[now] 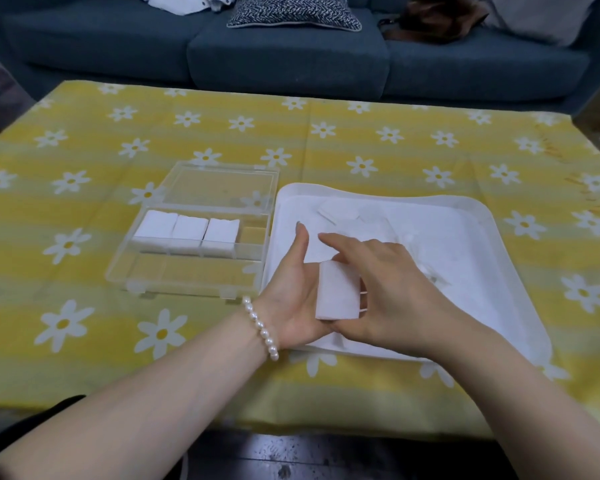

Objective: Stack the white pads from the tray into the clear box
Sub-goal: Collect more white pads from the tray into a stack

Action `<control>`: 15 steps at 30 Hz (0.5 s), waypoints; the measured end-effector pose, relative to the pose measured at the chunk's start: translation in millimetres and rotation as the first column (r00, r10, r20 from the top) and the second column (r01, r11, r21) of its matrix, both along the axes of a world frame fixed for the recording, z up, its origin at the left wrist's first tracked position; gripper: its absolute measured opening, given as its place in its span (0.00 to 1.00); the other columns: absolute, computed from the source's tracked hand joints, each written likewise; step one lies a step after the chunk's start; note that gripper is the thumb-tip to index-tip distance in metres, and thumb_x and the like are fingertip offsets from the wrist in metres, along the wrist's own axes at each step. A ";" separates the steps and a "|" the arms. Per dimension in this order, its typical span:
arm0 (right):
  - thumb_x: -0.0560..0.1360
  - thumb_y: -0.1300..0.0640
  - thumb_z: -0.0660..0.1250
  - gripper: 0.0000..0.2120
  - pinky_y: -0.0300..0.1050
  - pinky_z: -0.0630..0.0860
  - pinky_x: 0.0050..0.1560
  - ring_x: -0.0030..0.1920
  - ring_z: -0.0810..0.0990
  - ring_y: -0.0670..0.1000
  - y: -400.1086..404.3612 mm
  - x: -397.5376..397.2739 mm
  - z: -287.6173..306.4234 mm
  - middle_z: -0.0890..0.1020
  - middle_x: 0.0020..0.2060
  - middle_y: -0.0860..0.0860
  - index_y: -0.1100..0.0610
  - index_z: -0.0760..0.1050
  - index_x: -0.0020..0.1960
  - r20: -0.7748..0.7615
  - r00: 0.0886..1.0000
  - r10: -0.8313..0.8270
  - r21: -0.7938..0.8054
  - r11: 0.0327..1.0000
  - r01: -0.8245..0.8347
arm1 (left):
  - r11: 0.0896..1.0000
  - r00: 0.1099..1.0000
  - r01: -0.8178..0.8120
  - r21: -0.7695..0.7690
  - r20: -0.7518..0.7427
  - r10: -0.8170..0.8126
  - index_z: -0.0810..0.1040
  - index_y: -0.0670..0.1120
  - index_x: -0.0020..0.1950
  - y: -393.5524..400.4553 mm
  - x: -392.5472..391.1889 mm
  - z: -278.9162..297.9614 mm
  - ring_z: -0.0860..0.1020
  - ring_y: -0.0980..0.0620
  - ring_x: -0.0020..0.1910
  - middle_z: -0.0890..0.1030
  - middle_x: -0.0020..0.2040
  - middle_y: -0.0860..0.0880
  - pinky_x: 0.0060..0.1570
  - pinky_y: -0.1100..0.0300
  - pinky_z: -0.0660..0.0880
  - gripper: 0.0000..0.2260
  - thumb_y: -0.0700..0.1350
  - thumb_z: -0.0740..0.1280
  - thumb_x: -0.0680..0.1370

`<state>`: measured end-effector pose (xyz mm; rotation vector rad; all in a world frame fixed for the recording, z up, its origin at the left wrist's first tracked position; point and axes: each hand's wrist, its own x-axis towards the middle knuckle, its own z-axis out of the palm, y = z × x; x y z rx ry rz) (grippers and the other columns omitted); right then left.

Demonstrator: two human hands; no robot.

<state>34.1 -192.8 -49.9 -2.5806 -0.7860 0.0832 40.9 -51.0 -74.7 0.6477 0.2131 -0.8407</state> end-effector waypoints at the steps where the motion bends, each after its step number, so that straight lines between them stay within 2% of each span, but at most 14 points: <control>1: 0.60 0.46 0.69 0.42 0.45 0.65 0.60 0.56 0.73 0.49 -0.3 -0.2 1.5 0.77 0.53 0.46 0.49 0.61 0.72 -0.006 1.000 -0.012 0.026 1.000 0.012 | 1.000 1.000 0.000 -0.003 0.004 0.000 0.77 0.44 0.60 0.7 -0.1 0.5 0.82 0.46 0.42 0.82 0.46 0.44 0.38 0.59 0.78 0.37 0.71 0.45 0.75; 4: 0.61 0.47 0.74 0.42 0.49 0.71 0.59 0.55 0.69 0.43 -2.0 -0.3 9.6 0.72 0.52 0.41 0.47 0.61 0.72 -0.064 0.996 -0.069 0.149 0.986 0.078 | 0.999 0.999 0.010 -0.040 0.041 -0.009 0.72 0.44 0.66 2.0 -0.2 3.7 0.83 0.46 0.46 0.83 0.49 0.43 0.45 0.57 0.77 0.32 0.66 0.46 0.78; 8: 0.61 0.52 0.77 0.43 0.48 0.73 0.56 0.53 0.71 0.43 -6.6 2.1 17.3 0.70 0.49 0.35 0.44 0.61 0.71 -0.102 0.986 -0.135 0.237 0.959 0.155 | 0.993 0.997 0.005 -0.121 0.073 0.004 0.69 0.45 0.70 -0.7 -1.4 6.0 0.82 0.46 0.47 0.78 0.53 0.43 0.42 0.57 0.79 0.30 0.63 0.54 0.77; 12: 0.61 0.53 0.77 0.42 0.32 0.69 0.52 0.53 0.72 0.40 -8.6 0.0 17.8 0.73 0.52 0.36 0.36 0.59 0.67 -0.180 0.976 -0.122 0.283 0.944 0.170 | 0.976 0.995 -0.025 -0.215 0.089 0.045 0.73 0.43 0.68 1.0 0.8 -1.7 0.81 0.44 0.51 0.75 0.57 0.41 0.41 0.55 0.79 0.25 0.53 0.67 0.74; 13: 0.61 0.53 0.77 0.41 0.31 0.68 0.52 0.54 0.71 0.39 -8.1 -0.9 18.2 0.74 0.52 0.37 0.33 0.58 0.64 -0.203 0.973 -0.108 0.296 0.941 0.166 | 0.972 0.994 -0.030 -0.235 0.095 0.054 0.73 0.42 0.67 1.4 0.6 -2.1 0.80 0.43 0.51 0.75 0.57 0.40 0.42 0.54 0.79 0.25 0.50 0.70 0.73; 15: 0.61 0.55 0.77 0.42 0.37 0.70 0.55 0.53 0.73 0.41 -6.7 -2.1 18.7 0.75 0.54 0.38 0.33 0.58 0.65 -0.215 0.974 -0.077 0.312 0.939 0.143 | 0.960 0.993 -0.034 -0.279 0.103 0.065 0.75 0.41 0.64 1.0 -0.9 -2.2 0.80 0.42 0.52 0.77 0.55 0.39 0.43 0.52 0.79 0.24 0.45 0.73 0.70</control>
